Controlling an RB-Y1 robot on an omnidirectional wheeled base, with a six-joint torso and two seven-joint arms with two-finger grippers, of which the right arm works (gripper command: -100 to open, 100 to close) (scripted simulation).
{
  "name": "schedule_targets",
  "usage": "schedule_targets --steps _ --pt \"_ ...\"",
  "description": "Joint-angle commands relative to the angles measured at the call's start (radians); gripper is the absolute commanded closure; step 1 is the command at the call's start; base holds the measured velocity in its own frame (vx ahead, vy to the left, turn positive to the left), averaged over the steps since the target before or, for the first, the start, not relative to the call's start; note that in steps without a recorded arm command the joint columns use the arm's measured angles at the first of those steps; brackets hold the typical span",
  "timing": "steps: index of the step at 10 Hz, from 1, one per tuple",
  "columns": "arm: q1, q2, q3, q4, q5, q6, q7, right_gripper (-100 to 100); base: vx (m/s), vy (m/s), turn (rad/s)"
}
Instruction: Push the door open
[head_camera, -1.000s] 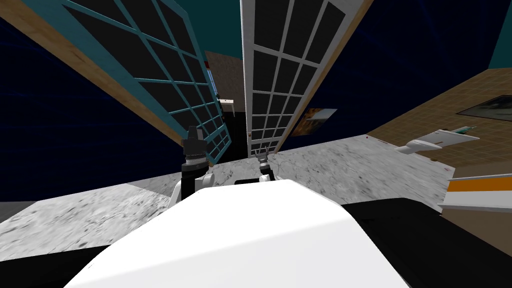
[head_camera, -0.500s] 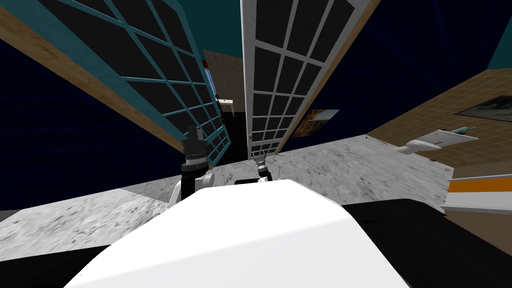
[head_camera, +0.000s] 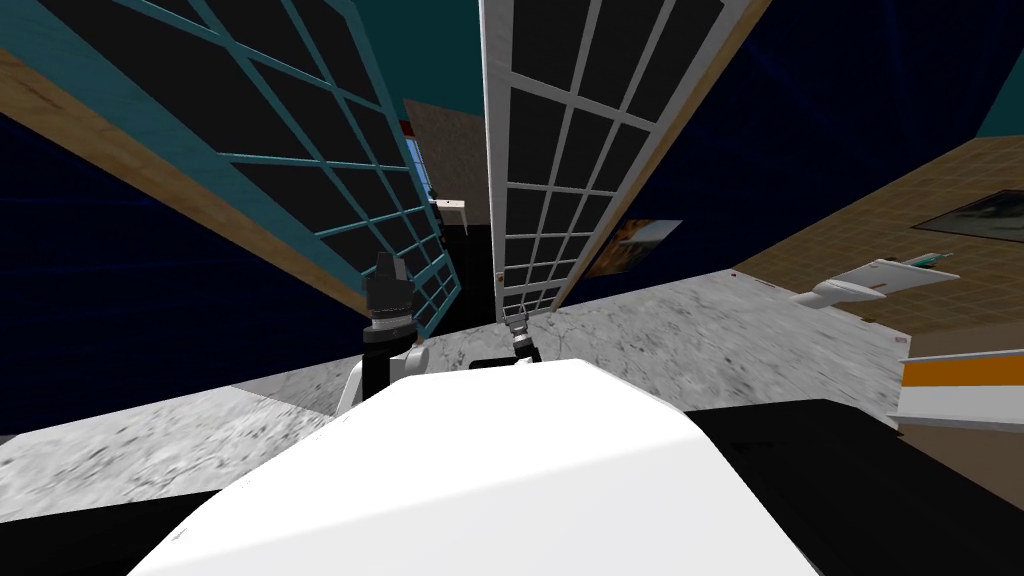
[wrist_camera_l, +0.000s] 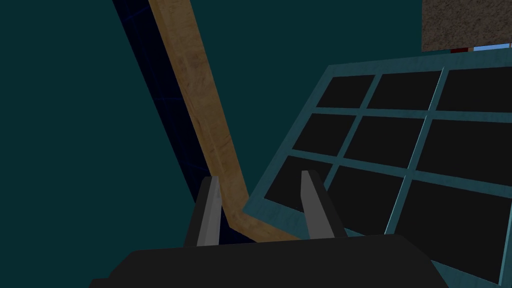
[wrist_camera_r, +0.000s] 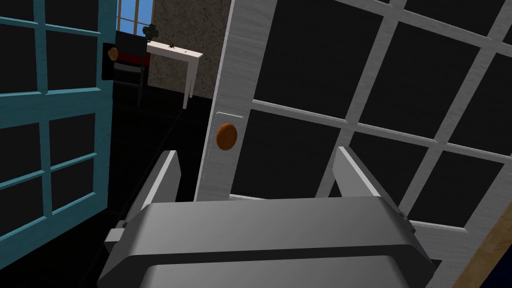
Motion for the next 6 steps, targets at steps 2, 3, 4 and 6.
schedule_targets --steps 2,3,4,6 --pt "-0.015 -0.003 0.032 0.049 -0.034 -0.022 -0.035 -100 0.1 0.013 -0.014" --pt "-0.025 -0.005 0.055 0.085 -0.058 -0.037 -0.06 -100 0.131 0.022 -0.018" --pt "-0.03 -0.006 0.067 0.103 -0.07 -0.044 -0.072 -100 0.13 0.022 -0.02" --pt "-0.045 -0.009 0.099 0.152 -0.104 -0.065 -0.106 -100 0.131 0.013 -0.014"
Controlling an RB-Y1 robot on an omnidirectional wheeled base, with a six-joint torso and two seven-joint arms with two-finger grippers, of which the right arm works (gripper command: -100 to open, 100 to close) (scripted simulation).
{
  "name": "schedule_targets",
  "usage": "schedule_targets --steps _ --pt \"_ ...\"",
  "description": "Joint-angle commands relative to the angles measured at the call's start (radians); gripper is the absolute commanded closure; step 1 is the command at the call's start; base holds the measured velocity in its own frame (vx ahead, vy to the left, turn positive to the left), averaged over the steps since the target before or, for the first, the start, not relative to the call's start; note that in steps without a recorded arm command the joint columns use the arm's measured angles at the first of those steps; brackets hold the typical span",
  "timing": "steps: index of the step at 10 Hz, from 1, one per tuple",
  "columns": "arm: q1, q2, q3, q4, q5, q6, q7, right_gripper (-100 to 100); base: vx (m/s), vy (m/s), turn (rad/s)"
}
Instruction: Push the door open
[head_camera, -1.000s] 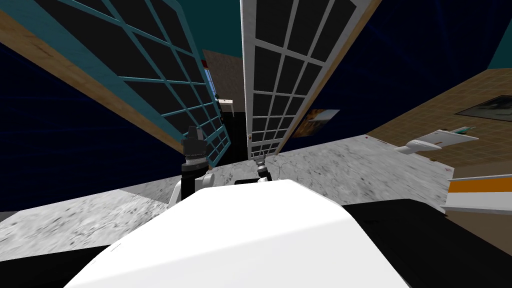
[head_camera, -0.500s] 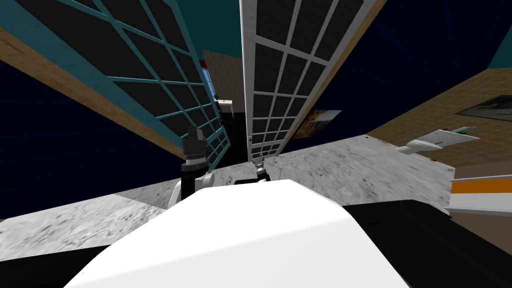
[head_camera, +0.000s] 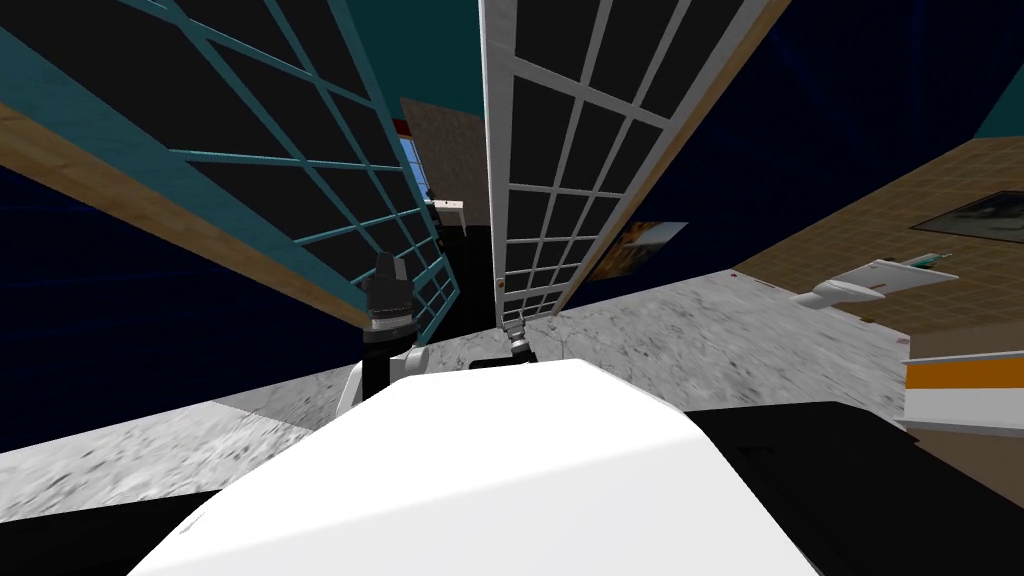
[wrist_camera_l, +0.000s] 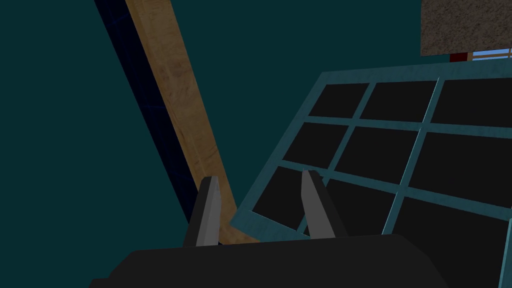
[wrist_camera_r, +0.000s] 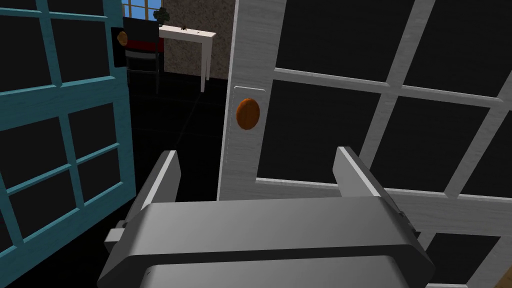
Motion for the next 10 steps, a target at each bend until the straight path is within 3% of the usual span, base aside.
schedule_targets --steps 1,10 --pt "-0.009 -0.009 0.031 0.037 -0.034 -0.018 -0.034 -100 0.179 0.015 -0.02" --pt "-0.059 -0.016 0.139 0.204 -0.148 -0.088 -0.149 -100 0.15 0.021 -0.013"
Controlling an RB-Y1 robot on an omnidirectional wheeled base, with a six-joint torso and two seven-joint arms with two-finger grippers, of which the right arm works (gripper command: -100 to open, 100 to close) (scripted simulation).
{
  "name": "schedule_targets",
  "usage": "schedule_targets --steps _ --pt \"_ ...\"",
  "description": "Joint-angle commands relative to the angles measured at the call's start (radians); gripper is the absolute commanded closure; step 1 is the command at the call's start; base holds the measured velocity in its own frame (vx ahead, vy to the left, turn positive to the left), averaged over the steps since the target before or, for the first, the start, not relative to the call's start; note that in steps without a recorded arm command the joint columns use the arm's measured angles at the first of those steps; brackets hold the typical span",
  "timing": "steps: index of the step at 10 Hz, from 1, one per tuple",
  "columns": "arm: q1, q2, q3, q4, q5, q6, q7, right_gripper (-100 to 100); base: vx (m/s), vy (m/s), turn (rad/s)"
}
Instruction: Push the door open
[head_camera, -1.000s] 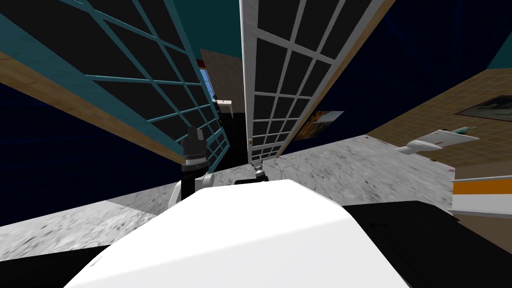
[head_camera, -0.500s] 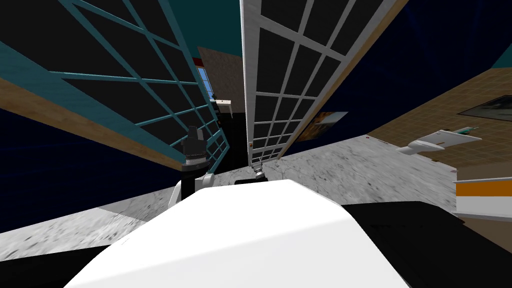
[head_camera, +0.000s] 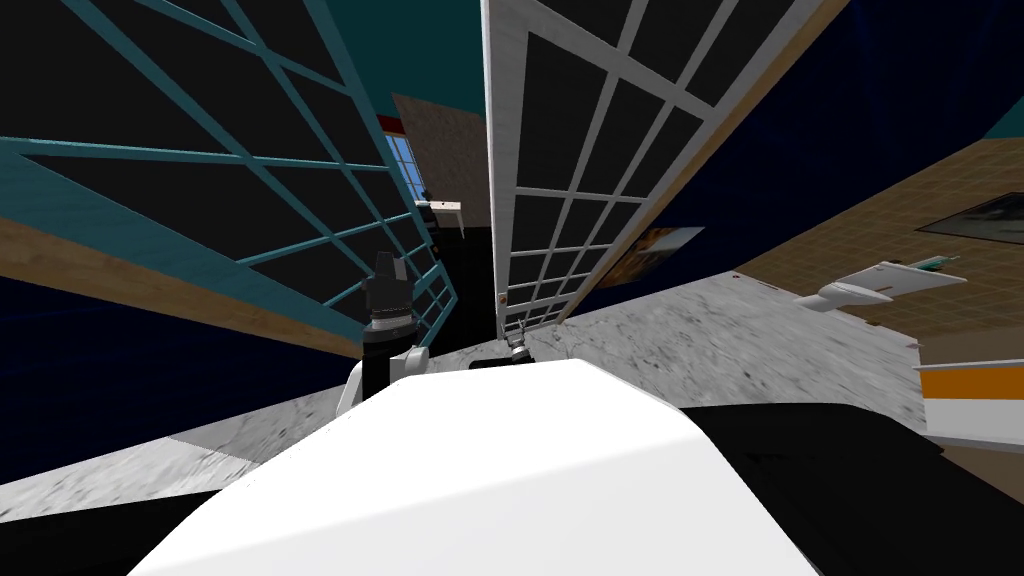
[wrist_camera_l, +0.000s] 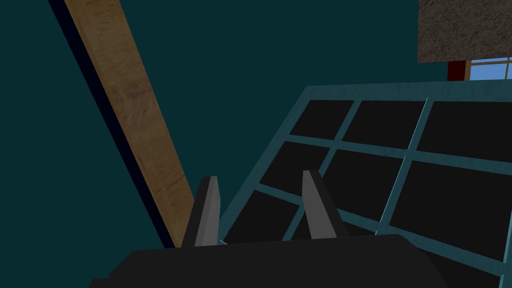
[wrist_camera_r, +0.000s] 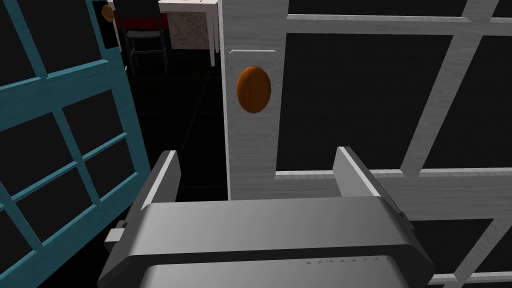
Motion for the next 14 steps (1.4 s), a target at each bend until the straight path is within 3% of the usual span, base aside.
schedule_targets --steps 1,2,11,12,14 --pt "-0.001 -0.005 0.022 0.031 -0.017 -0.014 -0.022 -100 0.2 0.011 -0.007" --pt "-0.007 0.0 0.009 0.012 -0.013 -0.005 -0.011 -100 0.092 0.009 0.0" --pt "-0.014 -0.013 0.004 0.051 -0.023 -0.034 -0.044 -100 0.169 0.046 0.03" --pt "-0.014 -0.013 0.004 0.051 -0.023 -0.034 -0.044 100 -0.015 -0.004 -0.005" --pt "-0.014 -0.013 0.004 0.051 -0.023 -0.034 -0.044 100 -0.023 -0.01 0.01"
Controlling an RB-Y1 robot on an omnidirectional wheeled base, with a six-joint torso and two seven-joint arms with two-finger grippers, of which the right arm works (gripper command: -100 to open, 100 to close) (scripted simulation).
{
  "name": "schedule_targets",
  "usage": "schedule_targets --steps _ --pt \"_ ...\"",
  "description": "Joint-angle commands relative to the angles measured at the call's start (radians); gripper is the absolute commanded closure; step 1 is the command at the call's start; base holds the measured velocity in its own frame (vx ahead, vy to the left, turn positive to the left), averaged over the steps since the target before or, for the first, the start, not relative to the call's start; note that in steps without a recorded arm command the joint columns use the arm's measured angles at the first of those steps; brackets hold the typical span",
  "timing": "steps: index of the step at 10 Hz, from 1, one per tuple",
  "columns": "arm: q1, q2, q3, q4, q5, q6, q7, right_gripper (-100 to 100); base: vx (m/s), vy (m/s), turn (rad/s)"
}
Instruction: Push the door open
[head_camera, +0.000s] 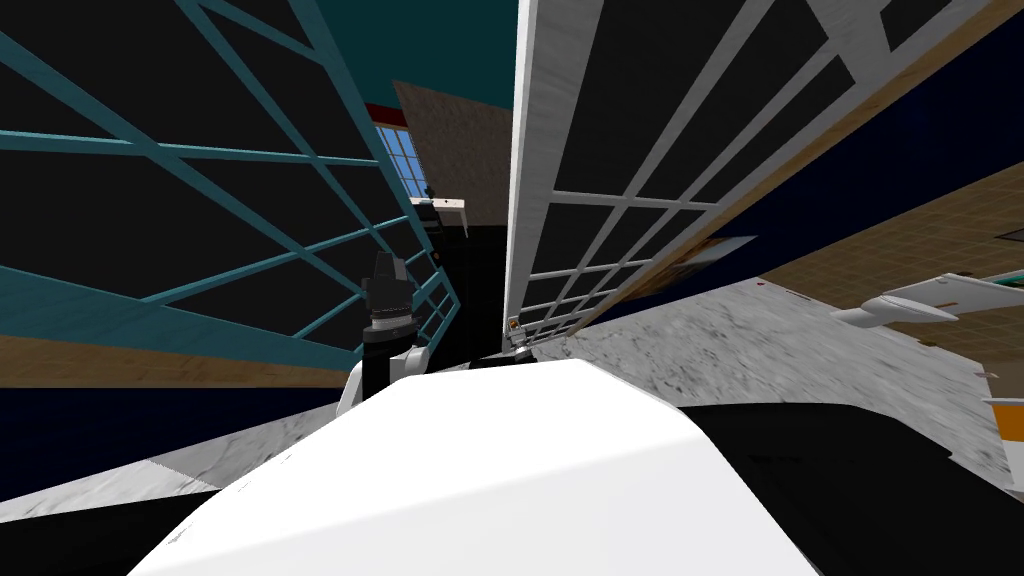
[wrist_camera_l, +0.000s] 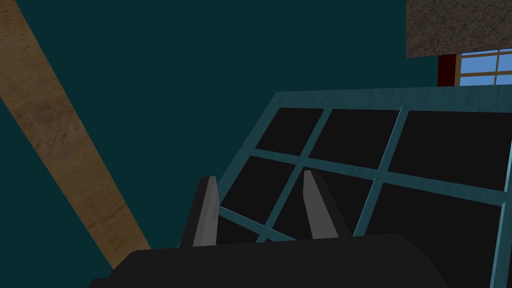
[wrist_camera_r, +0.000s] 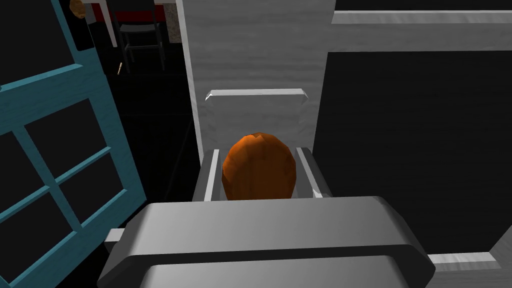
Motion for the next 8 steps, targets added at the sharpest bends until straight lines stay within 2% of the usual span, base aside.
schedule_targets --steps 1,3,4,8 --pt "0.004 0.0 0.003 0.0 0.001 -0.002 0.0 100 0.0 0.0 0.0" --pt "0.004 0.0 0.003 0.0 0.001 -0.002 0.0 100 0.0 0.0 0.0" --pt "-0.002 0.003 -0.012 0.004 -0.003 0.0 0.002 100 0.089 0.024 -0.021" --pt "-0.007 0.013 -0.05 0.015 -0.011 -0.002 0.009 100 0.163 0.056 -0.031"
